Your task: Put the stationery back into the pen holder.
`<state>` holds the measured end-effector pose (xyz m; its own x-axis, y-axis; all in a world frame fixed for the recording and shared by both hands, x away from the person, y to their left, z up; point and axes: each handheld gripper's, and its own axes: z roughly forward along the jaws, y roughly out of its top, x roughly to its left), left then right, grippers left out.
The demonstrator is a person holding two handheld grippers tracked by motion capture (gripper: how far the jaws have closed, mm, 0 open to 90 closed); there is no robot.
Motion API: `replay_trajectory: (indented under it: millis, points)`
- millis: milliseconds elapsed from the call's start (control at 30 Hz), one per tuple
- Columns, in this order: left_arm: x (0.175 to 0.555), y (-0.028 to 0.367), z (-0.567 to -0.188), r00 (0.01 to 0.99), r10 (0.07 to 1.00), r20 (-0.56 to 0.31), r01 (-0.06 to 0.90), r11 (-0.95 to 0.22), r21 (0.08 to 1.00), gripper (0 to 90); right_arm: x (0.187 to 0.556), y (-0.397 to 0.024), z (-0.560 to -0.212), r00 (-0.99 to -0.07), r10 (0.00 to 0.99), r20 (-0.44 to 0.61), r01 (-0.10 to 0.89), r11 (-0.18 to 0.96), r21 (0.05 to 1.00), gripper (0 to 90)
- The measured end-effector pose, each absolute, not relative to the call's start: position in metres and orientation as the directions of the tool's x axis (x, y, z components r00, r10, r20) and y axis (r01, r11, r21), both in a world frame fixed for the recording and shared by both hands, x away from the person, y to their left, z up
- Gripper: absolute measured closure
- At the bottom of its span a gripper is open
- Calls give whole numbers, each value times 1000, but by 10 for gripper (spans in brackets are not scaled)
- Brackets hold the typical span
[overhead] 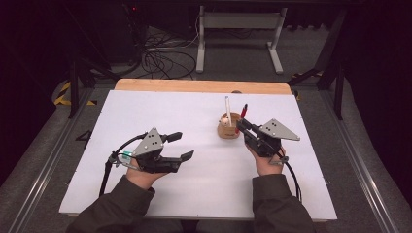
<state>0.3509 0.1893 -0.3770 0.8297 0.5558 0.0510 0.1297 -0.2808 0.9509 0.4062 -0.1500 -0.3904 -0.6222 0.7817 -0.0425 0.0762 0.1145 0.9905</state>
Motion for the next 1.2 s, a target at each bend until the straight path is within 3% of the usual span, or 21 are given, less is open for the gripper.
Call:
replay_trajectory:
  millis: [633,900,1200]
  points:
    - [341,230,-377,782,622,41,136,-234,963,272,426,-158,-391,-502,862,-75,22,100,995,798]
    - [342,239,-378,771,636,40,140,-230,963,270,443,-147,-394,-503,858,-105,-1,122,993,798]
    - [342,244,-376,765,643,33,141,-217,966,270,467,-133,-409,-511,853,-109,42,151,988,797]
